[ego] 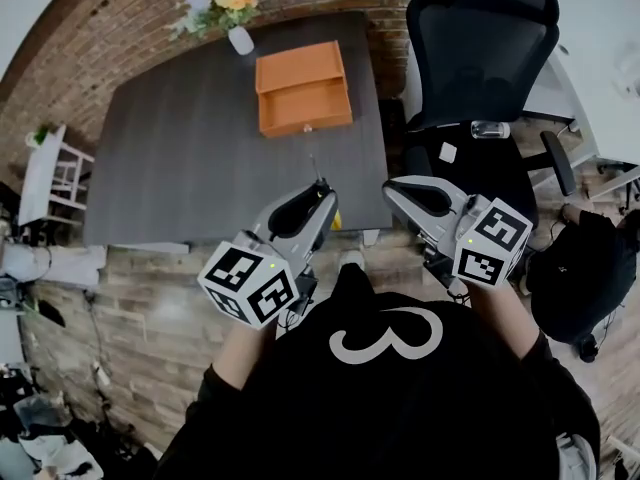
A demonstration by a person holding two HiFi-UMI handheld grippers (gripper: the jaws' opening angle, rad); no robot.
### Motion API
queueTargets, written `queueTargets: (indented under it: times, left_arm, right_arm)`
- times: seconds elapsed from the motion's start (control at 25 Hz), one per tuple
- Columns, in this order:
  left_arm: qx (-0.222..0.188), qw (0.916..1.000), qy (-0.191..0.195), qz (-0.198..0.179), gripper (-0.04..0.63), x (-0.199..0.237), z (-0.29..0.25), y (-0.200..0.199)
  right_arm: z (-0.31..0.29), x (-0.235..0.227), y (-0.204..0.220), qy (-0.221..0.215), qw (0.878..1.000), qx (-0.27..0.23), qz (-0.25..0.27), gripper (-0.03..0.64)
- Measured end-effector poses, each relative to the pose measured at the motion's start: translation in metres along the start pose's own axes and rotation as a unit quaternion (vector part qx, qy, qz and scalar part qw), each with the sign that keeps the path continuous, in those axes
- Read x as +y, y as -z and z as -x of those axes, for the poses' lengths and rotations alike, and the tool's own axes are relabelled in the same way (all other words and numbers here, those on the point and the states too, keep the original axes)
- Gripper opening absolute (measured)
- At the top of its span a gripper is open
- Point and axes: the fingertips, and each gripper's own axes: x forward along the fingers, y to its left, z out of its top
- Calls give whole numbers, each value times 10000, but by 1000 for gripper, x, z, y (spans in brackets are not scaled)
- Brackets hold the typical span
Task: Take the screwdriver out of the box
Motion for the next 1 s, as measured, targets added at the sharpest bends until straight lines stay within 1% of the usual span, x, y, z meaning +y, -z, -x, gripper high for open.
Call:
queueTargets:
  times: [0.28,0.56,0.8,1.0]
  left_arm:
    - [-148,9999,17,59,100,-11,14,-1]
    - [-218,9997,37,-38,100,-19,20,-4]
    - [-223,9997,34,-60,100,-21,24,-3]
    - [-246,9995,58,-186,100,-27,27,-9]
  right_arm:
    - [1,15,0,-49,10000,20,38,0]
    - [3,24,-1,-87,9999,-6,142,0]
    - [5,28,-2,-14,9998,-24,200,0]
    - [10,32,-12,42,9995,-174,271,0]
